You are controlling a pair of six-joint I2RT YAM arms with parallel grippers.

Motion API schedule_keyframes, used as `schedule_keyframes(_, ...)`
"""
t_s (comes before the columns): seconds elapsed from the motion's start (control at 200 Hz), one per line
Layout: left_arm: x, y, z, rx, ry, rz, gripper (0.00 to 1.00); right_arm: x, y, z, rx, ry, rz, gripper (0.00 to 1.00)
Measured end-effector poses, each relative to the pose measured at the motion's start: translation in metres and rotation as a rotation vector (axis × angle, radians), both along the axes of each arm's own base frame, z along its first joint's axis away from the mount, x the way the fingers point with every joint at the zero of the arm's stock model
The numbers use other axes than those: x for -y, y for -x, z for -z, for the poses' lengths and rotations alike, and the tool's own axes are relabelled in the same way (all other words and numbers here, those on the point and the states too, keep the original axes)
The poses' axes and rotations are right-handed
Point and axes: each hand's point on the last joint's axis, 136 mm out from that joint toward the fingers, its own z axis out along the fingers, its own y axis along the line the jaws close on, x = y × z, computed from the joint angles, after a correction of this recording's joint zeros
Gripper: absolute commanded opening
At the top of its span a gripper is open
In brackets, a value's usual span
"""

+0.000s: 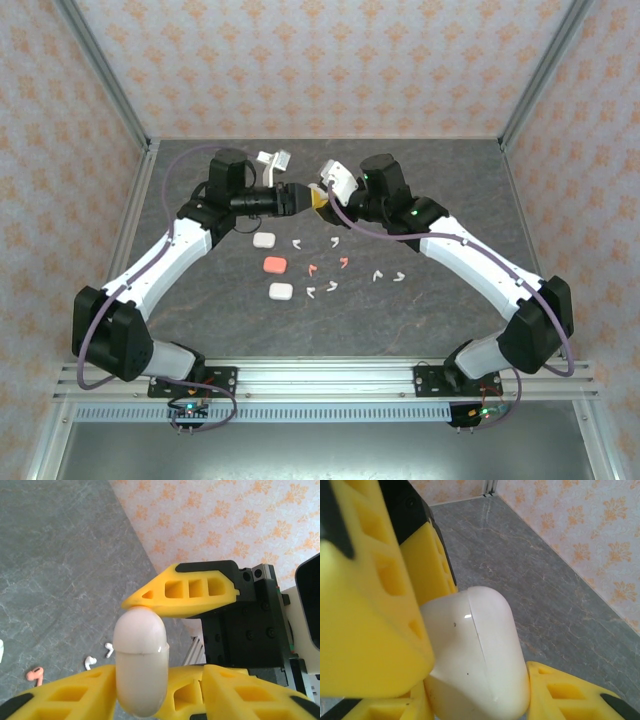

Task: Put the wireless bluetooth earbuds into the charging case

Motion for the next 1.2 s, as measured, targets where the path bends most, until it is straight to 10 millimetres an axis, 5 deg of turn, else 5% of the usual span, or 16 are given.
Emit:
schedule_keyframes(0.395,0.001,-0.003,0.008,-0.012,-0.014,0.002,0.24,-0.002,0.004,0.000,-0.011,-0.007,-0.020,0.41)
schedule_keyframes(0.766,-0.004,-0.008,0.002,0.098,-0.054,-0.047,0.06,0.013,0.008,-0.005,-0.165,-0.092,-0.002,1.00)
schedule_keyframes(0.976,-0.009,0.009,-0.011,0.345,-0.071,-0.059,0.00,0.054,0.007,-0.027,-0.298,-0.324,0.068,0.99)
schedule_keyframes(1.201,0.007,0.026,-0.027,0.597,-0.117,0.008,0.00,0.051,0.013,-0.039,-0.377,-0.501,0.053,0.99)
